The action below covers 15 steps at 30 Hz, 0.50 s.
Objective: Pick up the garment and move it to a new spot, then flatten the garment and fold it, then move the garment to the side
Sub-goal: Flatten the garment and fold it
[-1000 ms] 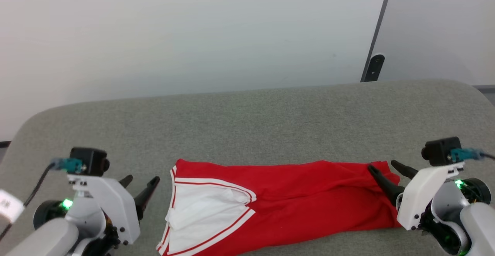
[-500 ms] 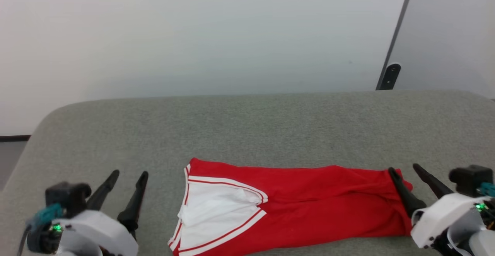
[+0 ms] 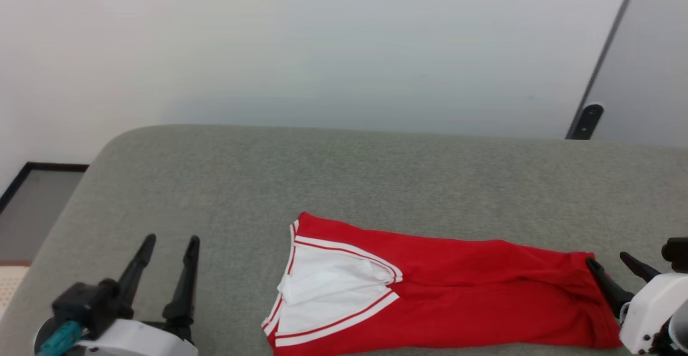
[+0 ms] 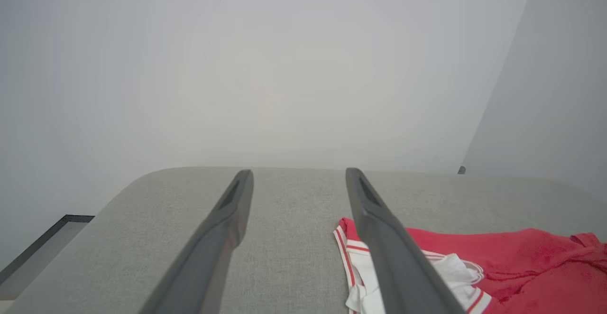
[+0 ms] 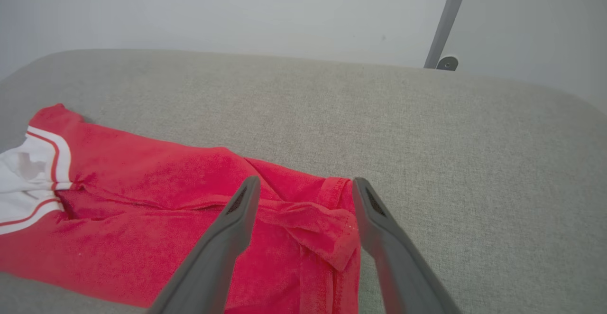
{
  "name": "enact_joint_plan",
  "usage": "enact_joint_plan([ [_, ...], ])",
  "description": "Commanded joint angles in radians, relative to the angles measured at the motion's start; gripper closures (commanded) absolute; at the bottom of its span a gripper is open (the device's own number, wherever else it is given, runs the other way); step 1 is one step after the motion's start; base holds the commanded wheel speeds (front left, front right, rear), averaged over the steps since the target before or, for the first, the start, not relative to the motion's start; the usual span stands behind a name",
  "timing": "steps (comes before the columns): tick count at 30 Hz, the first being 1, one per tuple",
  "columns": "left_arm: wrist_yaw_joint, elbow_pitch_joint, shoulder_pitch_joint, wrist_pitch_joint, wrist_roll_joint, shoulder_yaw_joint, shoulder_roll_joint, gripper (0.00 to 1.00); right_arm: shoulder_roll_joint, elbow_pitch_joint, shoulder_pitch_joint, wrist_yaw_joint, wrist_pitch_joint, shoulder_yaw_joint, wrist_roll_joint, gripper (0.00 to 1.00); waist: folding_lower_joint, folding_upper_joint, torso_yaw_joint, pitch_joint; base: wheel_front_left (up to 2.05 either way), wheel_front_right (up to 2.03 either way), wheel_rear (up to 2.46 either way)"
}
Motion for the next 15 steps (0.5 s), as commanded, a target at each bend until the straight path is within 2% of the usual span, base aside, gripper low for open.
enact_joint_plan([
  [1, -0.012, -0.004, 0.013, -0.001, 0.012, 0.028, -0.019, 0.0, -0.014, 0.003, -0.007, -0.002, 0.017, 0.01, 0.006, 0.0, 0.0, 0.0, 0.026, 0.002, 0.0, 0.0, 0.0],
  [9, -0.092, 0.029, 0.092, -0.001, 0.119, 0.165, -0.135, 0.0, -0.093, 0.06, -0.042, -0.002, 0.256, 0.044, 0.099, 0.0, 0.0, 0.0, 0.079, -0.004, 0.0, 0.0, 0.0],
  [11, -0.121, 0.044, 0.114, -0.001, 0.153, 0.206, -0.181, 0.0, -0.111, 0.092, -0.067, -0.002, 0.35, 0.038, 0.12, 0.0, 0.0, 0.0, 0.097, -0.002, 0.0, 0.0, 0.0],
  [15, -0.157, 0.072, 0.12, -0.001, 0.198, 0.248, -0.225, 0.0, -0.113, 0.141, -0.105, -0.002, 0.492, 0.04, 0.131, 0.0, 0.0, 0.0, 0.12, 0.002, 0.0, 0.0, 0.0],
])
